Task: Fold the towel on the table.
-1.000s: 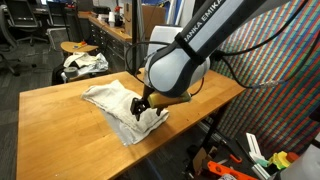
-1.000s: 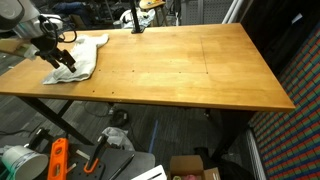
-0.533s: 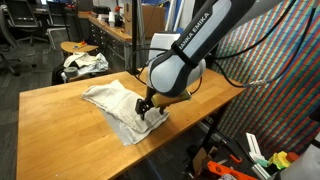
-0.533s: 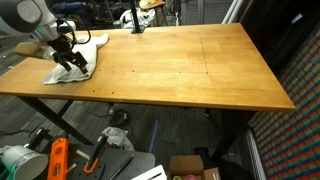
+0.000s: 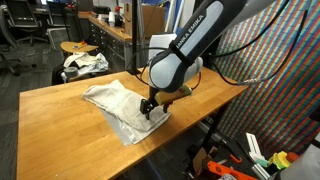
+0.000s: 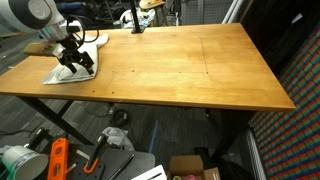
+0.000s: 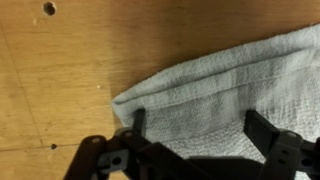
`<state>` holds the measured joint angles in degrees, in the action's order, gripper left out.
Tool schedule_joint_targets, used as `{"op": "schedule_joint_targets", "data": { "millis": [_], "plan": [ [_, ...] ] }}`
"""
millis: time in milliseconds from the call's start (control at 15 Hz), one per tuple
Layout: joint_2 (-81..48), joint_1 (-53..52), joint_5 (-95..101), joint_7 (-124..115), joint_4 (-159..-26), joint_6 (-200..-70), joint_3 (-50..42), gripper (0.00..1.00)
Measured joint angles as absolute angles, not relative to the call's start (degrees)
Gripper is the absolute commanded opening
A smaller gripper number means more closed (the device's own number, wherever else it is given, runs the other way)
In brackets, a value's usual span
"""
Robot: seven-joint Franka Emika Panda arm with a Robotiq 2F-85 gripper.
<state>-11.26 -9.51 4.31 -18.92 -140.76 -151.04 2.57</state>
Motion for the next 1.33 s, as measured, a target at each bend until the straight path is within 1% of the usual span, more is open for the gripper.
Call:
{"op": "schedule_joint_targets", "data": {
  "millis": [800, 1067, 1333],
  "plan": [
    [-11.44, -7.66, 2.45, -15.99, -137.52, -147.77, 2.56, 1.0],
    [-11.0, -8.05, 0.09, -18.33, -132.78, -147.7, 3.54, 1.0],
    [-11.95, -9.9, -2.79, -27.29, -125.37, -148.42, 4.7, 1.0]
  ]
}}
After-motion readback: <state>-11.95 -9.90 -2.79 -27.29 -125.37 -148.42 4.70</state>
